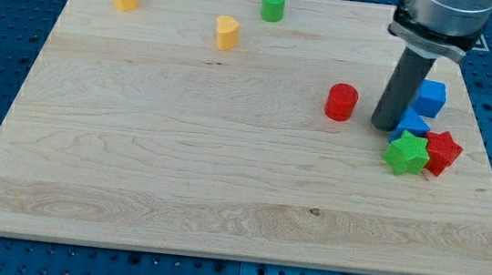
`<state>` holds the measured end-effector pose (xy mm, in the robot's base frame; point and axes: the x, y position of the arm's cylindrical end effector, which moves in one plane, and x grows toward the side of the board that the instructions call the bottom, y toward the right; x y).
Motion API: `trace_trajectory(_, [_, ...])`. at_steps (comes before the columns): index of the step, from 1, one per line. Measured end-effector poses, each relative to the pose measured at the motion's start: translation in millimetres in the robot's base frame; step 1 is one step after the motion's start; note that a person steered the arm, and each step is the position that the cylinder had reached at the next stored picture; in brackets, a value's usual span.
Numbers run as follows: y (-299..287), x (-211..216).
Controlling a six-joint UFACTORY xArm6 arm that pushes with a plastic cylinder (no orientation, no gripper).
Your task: Push red circle to the top right
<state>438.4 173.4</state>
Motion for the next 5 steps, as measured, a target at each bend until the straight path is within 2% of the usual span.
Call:
trace_trajectory(2, [-15, 23])
trace_trajectory(5, [-45, 23])
